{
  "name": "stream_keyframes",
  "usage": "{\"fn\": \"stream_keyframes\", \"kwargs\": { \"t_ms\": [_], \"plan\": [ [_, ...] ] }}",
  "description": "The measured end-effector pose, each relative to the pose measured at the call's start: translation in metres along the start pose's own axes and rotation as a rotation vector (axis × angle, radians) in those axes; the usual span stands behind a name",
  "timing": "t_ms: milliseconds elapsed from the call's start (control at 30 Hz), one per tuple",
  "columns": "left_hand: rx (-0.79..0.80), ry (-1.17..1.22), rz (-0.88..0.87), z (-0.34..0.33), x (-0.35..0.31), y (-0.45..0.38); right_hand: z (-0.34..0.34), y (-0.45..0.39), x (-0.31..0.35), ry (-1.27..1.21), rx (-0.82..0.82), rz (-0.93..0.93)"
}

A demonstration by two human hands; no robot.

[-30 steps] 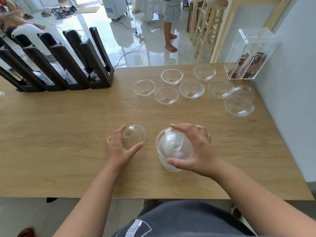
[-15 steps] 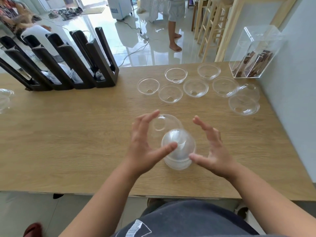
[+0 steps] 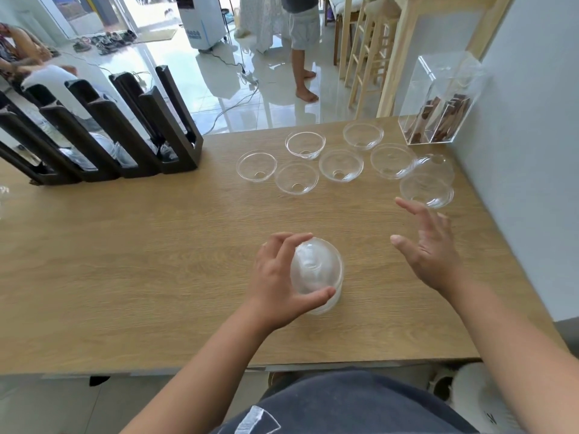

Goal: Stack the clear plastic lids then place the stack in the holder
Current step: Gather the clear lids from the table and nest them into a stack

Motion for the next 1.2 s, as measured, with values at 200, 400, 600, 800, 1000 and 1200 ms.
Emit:
{"fn": "stream_keyframes", "kwargs": {
  "t_ms": [200, 400, 600, 800, 1000, 1200],
  "plan": [
    [0.054, 0.009, -0.009, -0.005, -0.004, -0.002, 0.011, -0.02, -0.015, 0.075, -0.058, -0.032],
    [0.023, 0.089, -0.014, -0.008, -0.002, 0.003, 0.01, -0.035, -0.018, 0.101, -0.05, -0.066],
    [-0.008, 0.109, -0.031, -0.008, -0.003, 0.004, 0.015, -0.048, -0.03, 0.134, -0.042, -0.127],
    [-0.001, 0.102, -0.028, -0.015, -0.001, 0.002, 0.012, -0.054, -0.042, 0.2, -0.039, -0.141],
    [0.013, 0.089, -0.037, -0.009, -0.004, 0.005, 0.013, -0.072, -0.059, 0.421, -0.095, -0.182],
    [-0.248, 0.323, 0.016, 0.035, 0.024, -0.026, 0.012, -0.082, -0.052, 0.488, -0.18, -0.148]
  ]
}}
Point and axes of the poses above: each hand's wrist, its own y-axis away from the middle knuckle, its own z-axis out of the back of the hand, x = y × z, the point moved 7 cm from there along -y, towards the middle knuckle, and after that the axes turned 11 degrees about -z, right-handed, at the moved point
